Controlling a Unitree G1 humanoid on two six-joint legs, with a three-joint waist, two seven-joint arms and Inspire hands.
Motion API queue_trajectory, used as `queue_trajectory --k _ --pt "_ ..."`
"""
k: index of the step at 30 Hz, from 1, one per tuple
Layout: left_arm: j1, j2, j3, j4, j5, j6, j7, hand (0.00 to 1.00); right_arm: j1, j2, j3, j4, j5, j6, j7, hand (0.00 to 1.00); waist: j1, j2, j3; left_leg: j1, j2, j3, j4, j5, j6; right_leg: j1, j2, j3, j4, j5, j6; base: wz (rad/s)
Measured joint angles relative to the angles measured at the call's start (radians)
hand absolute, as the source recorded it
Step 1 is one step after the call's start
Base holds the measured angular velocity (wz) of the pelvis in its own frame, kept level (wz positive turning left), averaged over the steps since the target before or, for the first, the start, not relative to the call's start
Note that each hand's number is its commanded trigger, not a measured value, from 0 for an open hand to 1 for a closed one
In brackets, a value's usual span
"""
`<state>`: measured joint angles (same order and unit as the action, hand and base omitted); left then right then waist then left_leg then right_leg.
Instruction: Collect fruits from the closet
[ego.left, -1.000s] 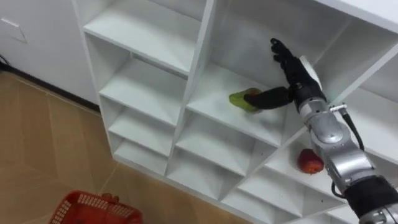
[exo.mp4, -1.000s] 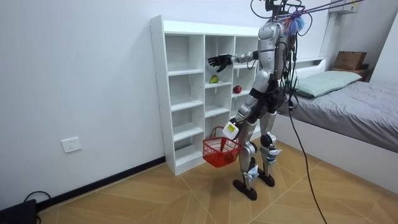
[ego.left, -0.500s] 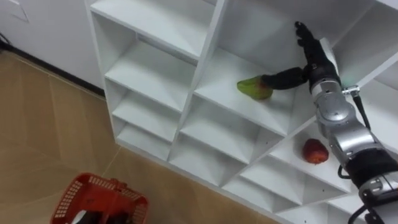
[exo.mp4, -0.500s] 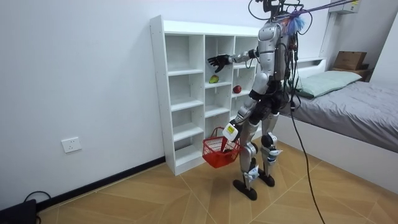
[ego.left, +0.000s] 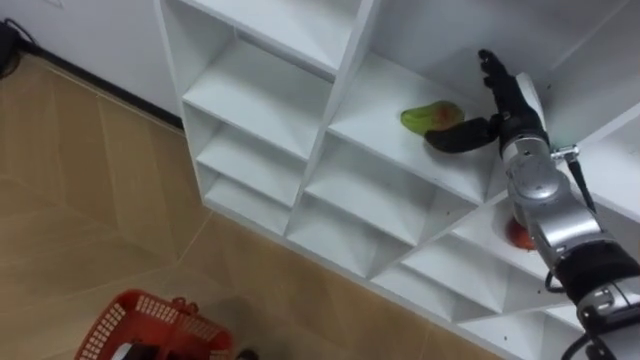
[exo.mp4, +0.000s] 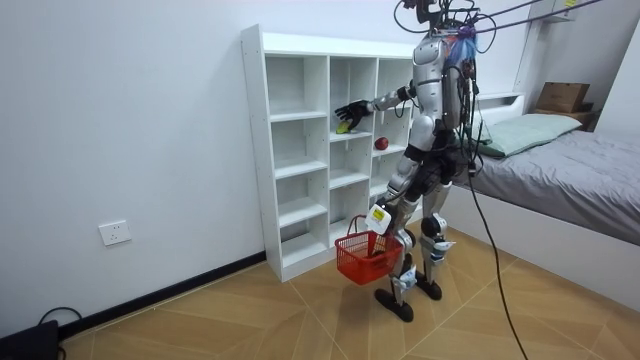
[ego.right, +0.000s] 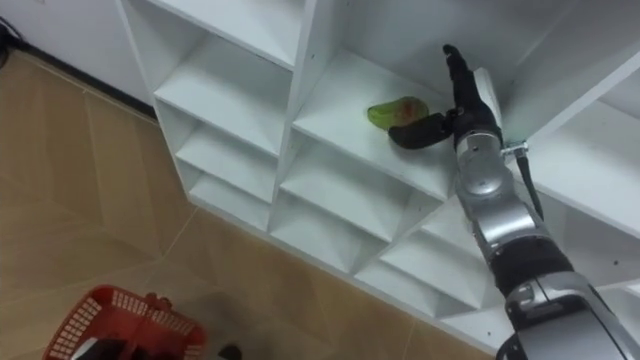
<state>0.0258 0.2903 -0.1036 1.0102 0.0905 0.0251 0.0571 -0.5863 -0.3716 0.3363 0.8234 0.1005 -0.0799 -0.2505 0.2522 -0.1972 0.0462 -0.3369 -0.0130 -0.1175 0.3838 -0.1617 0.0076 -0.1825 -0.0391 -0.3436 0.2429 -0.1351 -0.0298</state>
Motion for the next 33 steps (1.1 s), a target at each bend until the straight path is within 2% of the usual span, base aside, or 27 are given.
queue_trajectory --k 6,14,21,33 --pt "-0.012 -0.002 -0.001 0.000 -0.001 0.000 0.005 1.00 0.000 0.001 0.003 0.012 -0.035 0.009 0.014 0.00 0.002 0.004 0.0010 -0.001 0.000 0.000 0.002 0.000 0.000 -0.002 -0.002 -0.007 0.006 0.000 0.000 0.00" --pt "-0.016 -0.004 -0.022 0.013 -0.021 0.005 0.022 1.00 0.000 0.000 0.004 0.026 -0.027 0.016 0.026 0.00 0.023 0.028 -0.0011 -0.002 0.001 0.007 -0.002 0.000 0.001 -0.023 -0.012 -0.005 0.035 -0.001 0.001 -0.03" --pt "-0.010 -0.010 -0.050 0.023 -0.021 0.018 0.028 1.00 -0.002 -0.015 0.003 0.029 -0.032 0.002 0.023 0.00 0.029 0.028 -0.0028 -0.027 0.000 0.006 0.000 0.009 0.003 -0.053 -0.015 0.009 0.049 -0.003 -0.001 -0.02" --pt "-0.012 -0.008 -0.069 -0.003 -0.021 0.017 0.048 1.00 -0.006 -0.027 -0.003 0.051 -0.036 -0.043 0.020 0.00 0.030 0.029 -0.0020 -0.055 -0.001 0.007 0.012 0.011 0.003 -0.080 -0.020 0.015 0.051 -0.011 -0.001 0.00"
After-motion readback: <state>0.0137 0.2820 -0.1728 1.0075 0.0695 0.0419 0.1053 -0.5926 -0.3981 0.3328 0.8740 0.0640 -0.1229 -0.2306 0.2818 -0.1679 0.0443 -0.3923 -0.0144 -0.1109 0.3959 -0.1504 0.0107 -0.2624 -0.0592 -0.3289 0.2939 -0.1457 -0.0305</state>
